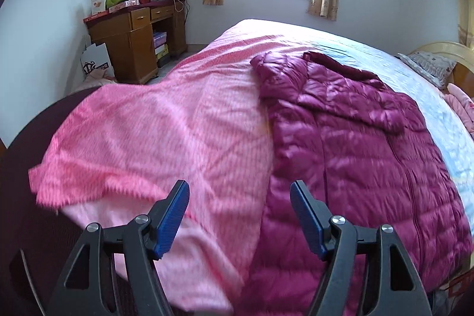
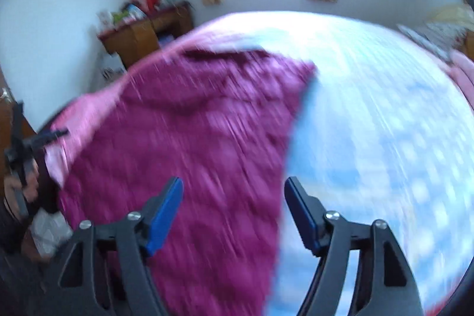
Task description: Fold large clothes
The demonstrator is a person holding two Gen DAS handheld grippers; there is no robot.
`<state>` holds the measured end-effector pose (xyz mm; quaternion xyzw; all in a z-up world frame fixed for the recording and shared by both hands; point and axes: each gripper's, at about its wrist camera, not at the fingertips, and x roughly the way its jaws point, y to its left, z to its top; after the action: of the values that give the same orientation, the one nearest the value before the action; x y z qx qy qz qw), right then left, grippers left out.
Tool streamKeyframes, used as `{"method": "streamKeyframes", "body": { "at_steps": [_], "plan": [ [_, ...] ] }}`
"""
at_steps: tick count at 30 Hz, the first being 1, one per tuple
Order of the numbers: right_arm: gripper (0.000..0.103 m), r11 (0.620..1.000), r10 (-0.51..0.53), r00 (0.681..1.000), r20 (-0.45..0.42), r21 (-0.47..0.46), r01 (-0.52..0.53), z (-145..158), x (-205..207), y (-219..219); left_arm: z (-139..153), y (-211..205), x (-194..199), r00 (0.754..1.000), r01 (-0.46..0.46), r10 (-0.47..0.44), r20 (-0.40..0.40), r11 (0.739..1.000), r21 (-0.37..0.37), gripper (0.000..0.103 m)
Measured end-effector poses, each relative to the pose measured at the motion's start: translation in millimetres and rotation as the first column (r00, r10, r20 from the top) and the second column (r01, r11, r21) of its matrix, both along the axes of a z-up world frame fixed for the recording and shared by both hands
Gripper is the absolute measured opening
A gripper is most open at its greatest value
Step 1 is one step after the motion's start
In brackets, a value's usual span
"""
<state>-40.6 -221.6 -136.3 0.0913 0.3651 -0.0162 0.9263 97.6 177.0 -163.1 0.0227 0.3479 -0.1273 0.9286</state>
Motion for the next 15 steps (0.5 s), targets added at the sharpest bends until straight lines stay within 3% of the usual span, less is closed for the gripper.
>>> {"method": "streamKeyframes", "body": {
  "at_steps": [5, 10, 11, 12, 13, 15],
  "plan": [
    [0.074, 0.993, -0.046, 0.992, -0.117, 0.101, 0.058, -55.6, -33.1, 2.0, -11.9, -9.0, -9.8, 0.999, 0.011, -0.012, -0.041, 1.0, -0.013, 0.071],
    [0.075, 0.993, 0.024, 0.987, -0.157, 0.117, -0.005, -77.0, -30.1, 24.4, 3.7, -16.5, -21.4, 0.999, 0.017, -0.018, 0.027, 0.999, 0.029, 0.071],
    [0.068, 0.994, 0.053, 0.983, -0.177, 0.102, -0.035, -77.3, -28.0, 31.4, 6.4, -15.8, -22.7, 0.999, 0.016, -0.017, 0.039, 0.999, 0.029, 0.071],
    [0.05, 0.995, 0.074, 0.978, -0.196, 0.078, -0.059, -77.0, -24.7, 37.9, 8.8, -13.2, -23.8, 0.999, 0.013, -0.014, 0.052, 1.0, 0.025, 0.071],
    [0.039, 0.995, 0.085, 0.973, -0.216, 0.062, -0.073, -77.5, -21.3, 40.9, 9.3, -12.0, -23.7, 0.998, 0.008, -0.009, 0.057, 1.0, 0.023, 0.071],
    [0.026, 0.991, 0.097, 0.967, -0.234, 0.111, -0.073, -81.0, -17.3, 37.0, 7.2, -8.4, -21.0, 0.998, -0.016, 0.014, 0.063, 0.999, 0.031, 0.071]
  ]
}}
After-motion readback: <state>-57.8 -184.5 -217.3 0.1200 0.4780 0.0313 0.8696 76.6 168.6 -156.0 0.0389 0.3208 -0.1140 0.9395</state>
